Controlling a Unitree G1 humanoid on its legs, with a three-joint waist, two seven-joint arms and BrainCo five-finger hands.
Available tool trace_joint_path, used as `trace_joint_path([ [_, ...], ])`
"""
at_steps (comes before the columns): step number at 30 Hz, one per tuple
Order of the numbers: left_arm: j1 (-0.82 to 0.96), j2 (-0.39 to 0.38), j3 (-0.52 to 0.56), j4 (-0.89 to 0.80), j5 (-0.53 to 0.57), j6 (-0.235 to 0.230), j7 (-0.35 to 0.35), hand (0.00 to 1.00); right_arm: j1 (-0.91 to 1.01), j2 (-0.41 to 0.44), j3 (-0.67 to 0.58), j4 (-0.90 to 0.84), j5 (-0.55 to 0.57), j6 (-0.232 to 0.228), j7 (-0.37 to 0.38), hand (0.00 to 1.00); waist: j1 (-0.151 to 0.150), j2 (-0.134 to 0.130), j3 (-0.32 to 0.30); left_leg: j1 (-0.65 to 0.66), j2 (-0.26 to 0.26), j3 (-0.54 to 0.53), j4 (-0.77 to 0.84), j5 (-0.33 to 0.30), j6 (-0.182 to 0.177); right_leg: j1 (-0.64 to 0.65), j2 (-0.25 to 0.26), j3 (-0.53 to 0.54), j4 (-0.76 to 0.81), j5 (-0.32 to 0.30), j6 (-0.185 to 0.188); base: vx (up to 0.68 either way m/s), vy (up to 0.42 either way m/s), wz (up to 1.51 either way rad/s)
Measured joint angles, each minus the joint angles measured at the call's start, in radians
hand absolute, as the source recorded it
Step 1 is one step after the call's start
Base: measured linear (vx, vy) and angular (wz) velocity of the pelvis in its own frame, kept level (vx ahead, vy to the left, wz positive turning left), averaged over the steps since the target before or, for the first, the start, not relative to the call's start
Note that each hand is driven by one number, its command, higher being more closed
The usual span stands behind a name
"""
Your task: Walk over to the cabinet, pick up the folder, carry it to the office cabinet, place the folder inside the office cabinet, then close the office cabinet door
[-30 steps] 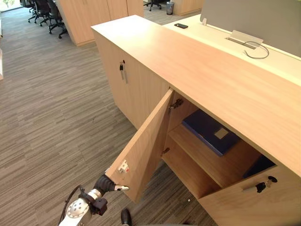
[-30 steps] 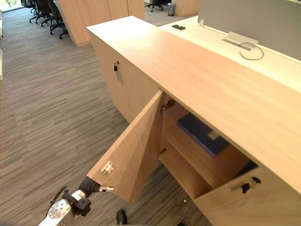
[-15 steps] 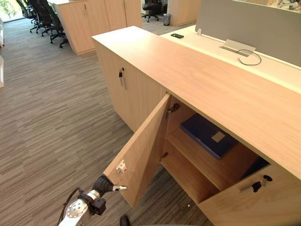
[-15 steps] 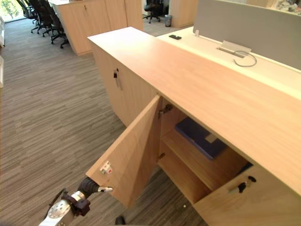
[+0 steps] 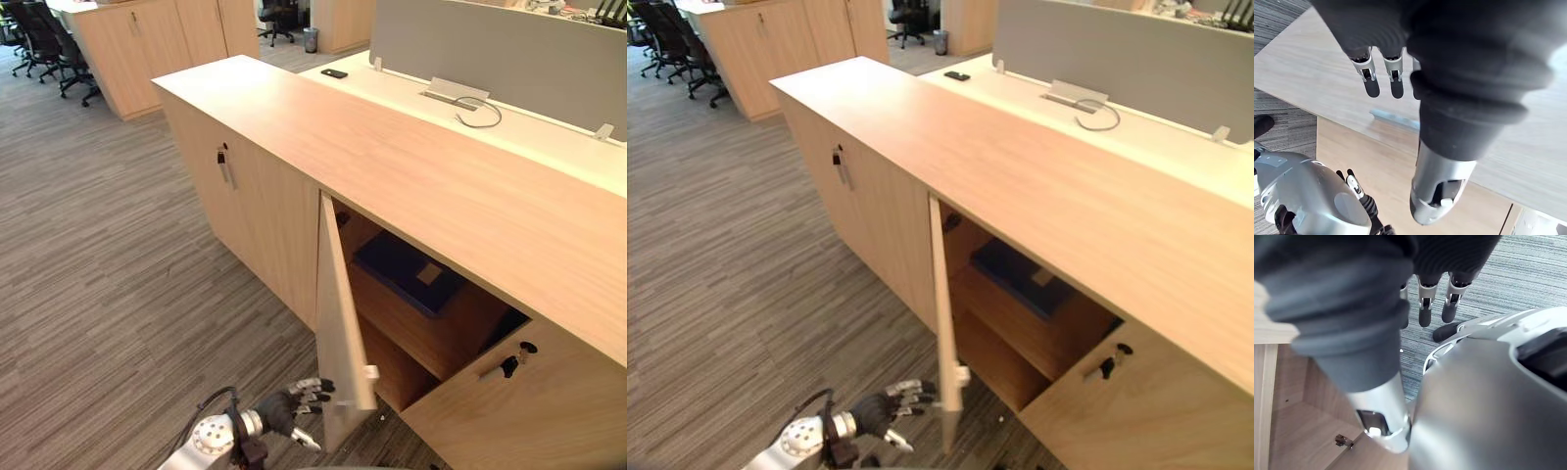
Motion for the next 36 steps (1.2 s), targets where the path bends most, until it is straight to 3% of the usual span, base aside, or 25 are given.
trace_joint_path([
  [5, 0.086, -0.032, 0.157, -0.026, 0.052, 0.052, -0.007, 0.0, -0.007, -0.009, -0.001, 0.0, -0.019, 0.026, 0.047, 0.0, 0.01, 0.001, 0.001, -0.003, 0.015, 0.01, 0.0, -0.009, -0.012, -0.004, 0.015, 0.0, -0.003, 0.002, 0.0, 0.08, -0.02, -0.05],
  [9, 0.09, -0.032, 0.143, -0.025, -0.011, 0.078, -0.011, 0.0, -0.016, -0.01, 0.0, 0.0, -0.02, 0.041, 0.058, 0.0, 0.007, 0.0, 0.007, -0.007, 0.014, 0.018, 0.0, -0.013, -0.017, -0.005, 0.015, 0.0, -0.018, 0.001, -0.002, 0.06, 0.002, -0.03],
  [13, 0.006, -0.076, 0.047, -0.017, -0.043, 0.078, 0.001, 0.0, -0.016, -0.009, 0.0, 0.001, -0.018, 0.042, 0.056, 0.0, -0.002, 0.0, 0.008, 0.003, 0.013, 0.023, 0.0, -0.012, -0.018, 0.006, 0.016, 0.0, -0.022, -0.004, -0.009, 0.01, 0.002, -0.01],
  [15, -0.05, -0.134, 0.034, 0.014, -0.036, 0.076, 0.016, 0.0, -0.018, -0.008, 0.0, 0.0, -0.017, 0.041, 0.055, 0.0, -0.012, 0.0, 0.008, 0.003, 0.014, 0.025, 0.0, -0.012, -0.018, 0.007, 0.017, 0.0, -0.021, -0.005, -0.011, -0.02, 0.009, 0.0],
  [16, -0.116, -0.195, 0.031, 0.069, 0.029, 0.058, 0.052, 0.0, -0.018, -0.005, 0.0, -0.001, -0.013, 0.041, 0.051, 0.0, -0.022, -0.002, 0.009, 0.005, 0.016, 0.027, 0.0, -0.012, -0.018, 0.007, 0.018, 0.0, -0.021, -0.006, -0.013, -0.04, 0.017, -0.03],
  [19, -0.217, -0.273, 0.035, 0.225, 0.198, 0.002, 0.119, 0.0, -0.019, 0.003, 0.001, -0.004, -0.006, 0.041, 0.034, 0.0, -0.03, -0.006, 0.01, 0.023, 0.024, 0.042, 0.0, -0.015, -0.022, 0.012, 0.025, 0.013, -0.018, -0.006, -0.015, -0.05, 0.012, -0.16],
  [21, -0.247, -0.296, 0.077, 0.367, 0.203, -0.01, 0.144, 0.0, -0.019, 0.005, 0.001, -0.011, -0.008, 0.041, 0.027, 0.0, -0.039, -0.006, 0.01, 0.039, 0.036, 0.058, 0.0, -0.02, -0.029, 0.012, 0.036, 0.035, -0.016, -0.006, -0.017, -0.05, -0.006, -0.35],
  [25, -0.251, -0.306, 0.259, 0.721, 0.057, -0.004, 0.213, 0.0, -0.012, 0.011, 0.002, -0.028, -0.018, 0.041, 0.023, 0.0, -0.044, -0.013, 0.015, 0.067, 0.073, 0.093, 0.007, -0.031, -0.042, 0.015, 0.07, 0.067, -0.017, -0.007, -0.025, -0.03, -0.037, -0.29],
  [27, -0.245, -0.29, 0.444, 0.958, -0.048, -0.004, 0.282, 0.0, -0.012, 0.025, 0.014, -0.041, -0.019, 0.04, 0.007, 0.0, -0.037, -0.034, 0.031, 0.069, 0.111, 0.106, 0.08, -0.063, -0.049, 0.035, 0.094, 0.085, -0.015, -0.023, -0.047, -0.01, -0.1, -0.22],
  [28, -0.236, -0.286, 0.489, 0.995, -0.068, -0.004, 0.297, 0.0, -0.013, 0.028, 0.022, -0.043, -0.017, 0.04, 0.004, 0.0, -0.034, -0.04, 0.038, 0.065, 0.123, 0.108, 0.118, -0.073, -0.051, 0.042, 0.098, 0.093, -0.016, -0.027, -0.054, 0.0, -0.142, -0.37],
  [30, -0.175, -0.256, 0.649, 1.091, -0.121, -0.005, 0.36, 0.0, -0.011, 0.03, 0.087, -0.043, -0.017, 0.035, -0.007, 0.0, -0.023, -0.066, 0.042, -0.006, 0.174, 0.083, 0.349, -0.123, 0.011, 0.054, 0.108, 0.135, -0.009, -0.037, -0.067, 0.01, -0.156, -0.47],
  [33, -0.126, -0.284, 0.785, 1.096, -0.132, -0.05, 0.402, 0.0, -0.004, 0.001, 0.12, -0.032, -0.01, 0.026, -0.023, 0.0, 0.016, -0.037, 0.063, -0.079, 0.207, -0.097, 0.588, -0.089, 0.017, 0.089, 0.133, 0.198, 0.006, -0.049, -0.088, 0.04, -0.143, -0.51],
  [34, -0.124, -0.292, 0.8, 1.092, -0.144, -0.057, 0.405, 0.0, -0.004, 0.001, 0.12, -0.022, -0.004, 0.022, -0.026, 0.0, 0.02, -0.041, 0.067, -0.097, 0.205, -0.13, 0.633, -0.071, 0.012, 0.095, 0.132, 0.207, 0.006, -0.053, -0.095, 0.05, -0.073, -0.37],
  [35, -0.125, -0.317, 0.832, 1.09, -0.165, -0.073, 0.406, 0.0, -0.008, -0.004, 0.119, -0.017, 0.016, 0.017, -0.034, 0.0, 0.03, -0.04, 0.07, -0.127, 0.165, -0.208, 0.692, -0.161, -0.033, 0.114, 0.116, 0.227, 0.008, -0.062, -0.108, 0.06, 0.008, -0.47],
  [36, -0.121, -0.353, 0.855, 1.09, -0.186, -0.078, 0.408, 0.0, -0.009, -0.004, 0.116, -0.018, 0.027, 0.013, -0.04, 0.0, 0.032, -0.034, 0.077, -0.133, 0.082, -0.271, 0.69, -0.277, -0.043, 0.115, 0.101, 0.252, 0.016, -0.065, -0.113, 0.06, 0.051, -0.51],
])
